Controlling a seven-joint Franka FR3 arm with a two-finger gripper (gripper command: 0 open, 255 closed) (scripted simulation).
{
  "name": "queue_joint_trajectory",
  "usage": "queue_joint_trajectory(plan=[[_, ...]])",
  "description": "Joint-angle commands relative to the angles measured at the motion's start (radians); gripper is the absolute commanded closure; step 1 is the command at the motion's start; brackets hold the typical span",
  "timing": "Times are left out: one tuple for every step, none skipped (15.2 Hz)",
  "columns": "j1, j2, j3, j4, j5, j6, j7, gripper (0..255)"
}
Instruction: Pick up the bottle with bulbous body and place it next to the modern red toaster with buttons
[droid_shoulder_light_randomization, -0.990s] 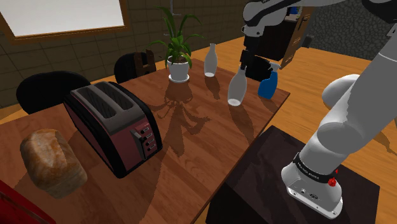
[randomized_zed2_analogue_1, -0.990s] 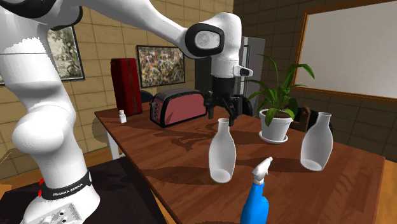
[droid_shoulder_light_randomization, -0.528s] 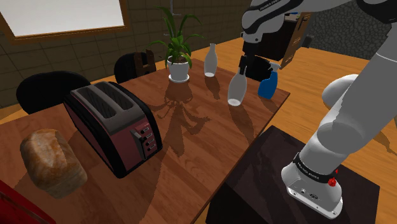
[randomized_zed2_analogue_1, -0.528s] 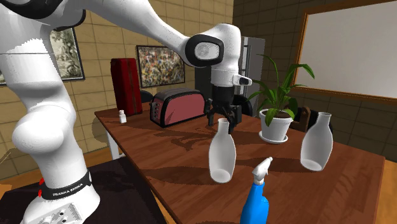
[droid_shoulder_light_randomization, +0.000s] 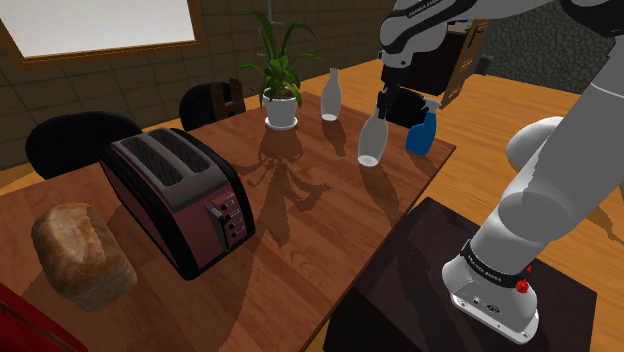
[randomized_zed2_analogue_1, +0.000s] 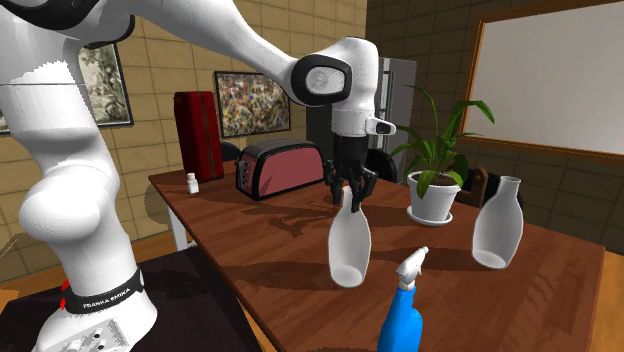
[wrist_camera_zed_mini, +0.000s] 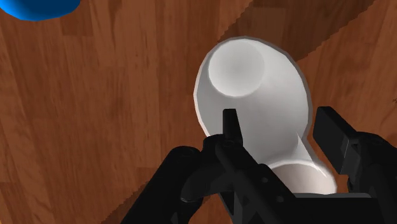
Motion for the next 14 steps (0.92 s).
queue_joint_trajectory(plan=[[0.000,0.000,0.000,0.000,0.000,0.000,0.000,255],[0.000,0.000,0.000,0.000,0.000,0.000,0.000,255],[0.000,0.000,0.000,0.000,0.000,0.000,0.000,255],[0.000,0.000,0.000,0.000,0.000,0.000,0.000,255],[0.000,0.000,0.000,0.000,0.000,0.000,0.000,255],[0.000,0.000,0.000,0.000,0.000,0.000,0.000,255],[0.000,0.000,0.000,0.000,0.000,0.000,0.000,255],[0.000,-0.005,0.000,0.008,-0.002,-0.013,0.001,255],[0.000,-0.010,0.001,0.017,-0.003,-0.026,0.002,255],[0.000,-0.014,0.001,0.026,-0.004,-0.039,0.003,255],[0.001,-0.018,0.001,0.035,-0.006,-0.052,0.004,255],[0.001,-0.022,0.002,0.044,-0.007,-0.066,0.005,255],[0.001,-0.026,0.002,0.054,-0.008,-0.079,0.006,255],[0.001,-0.030,0.002,0.063,-0.009,-0.092,0.006,255]])
